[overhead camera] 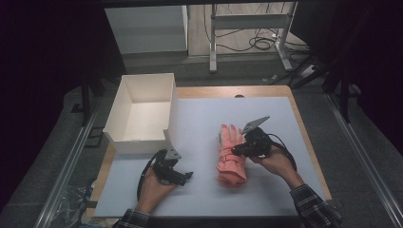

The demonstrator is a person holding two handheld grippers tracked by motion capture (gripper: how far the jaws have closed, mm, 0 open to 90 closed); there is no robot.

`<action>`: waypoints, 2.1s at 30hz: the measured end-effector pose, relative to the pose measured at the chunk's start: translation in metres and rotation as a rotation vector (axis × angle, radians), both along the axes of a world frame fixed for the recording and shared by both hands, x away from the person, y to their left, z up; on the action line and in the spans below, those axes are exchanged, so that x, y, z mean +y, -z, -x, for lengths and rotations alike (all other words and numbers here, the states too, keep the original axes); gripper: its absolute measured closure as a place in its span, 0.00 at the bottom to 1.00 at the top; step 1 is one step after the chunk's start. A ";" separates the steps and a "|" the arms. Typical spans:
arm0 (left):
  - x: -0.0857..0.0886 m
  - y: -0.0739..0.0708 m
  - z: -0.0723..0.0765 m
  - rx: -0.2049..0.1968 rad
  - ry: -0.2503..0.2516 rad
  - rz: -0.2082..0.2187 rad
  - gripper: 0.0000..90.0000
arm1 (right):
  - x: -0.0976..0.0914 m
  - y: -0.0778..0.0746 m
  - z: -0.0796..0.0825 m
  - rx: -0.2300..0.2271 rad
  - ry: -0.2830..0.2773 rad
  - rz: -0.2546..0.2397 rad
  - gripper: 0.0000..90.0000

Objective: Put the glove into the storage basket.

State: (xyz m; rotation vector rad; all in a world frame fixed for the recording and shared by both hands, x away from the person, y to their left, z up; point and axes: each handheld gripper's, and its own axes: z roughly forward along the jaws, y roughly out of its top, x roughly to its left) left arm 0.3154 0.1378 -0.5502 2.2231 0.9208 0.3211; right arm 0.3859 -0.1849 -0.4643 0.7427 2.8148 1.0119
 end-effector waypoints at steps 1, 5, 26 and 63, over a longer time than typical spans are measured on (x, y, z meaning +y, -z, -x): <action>0.000 0.000 0.000 0.000 0.000 0.001 0.00 | 0.000 -0.001 0.001 -0.007 0.007 -0.002 0.80; 0.000 0.000 0.000 -0.001 -0.002 0.002 0.00 | -0.007 -0.008 0.003 -0.025 0.052 -0.058 0.68; 0.000 0.000 0.000 0.001 -0.004 0.005 0.00 | -0.060 0.025 0.049 -0.130 0.211 -0.113 0.82; 0.000 0.000 0.000 0.000 -0.003 0.005 0.00 | 0.000 0.066 0.086 -0.149 0.112 -0.091 0.76</action>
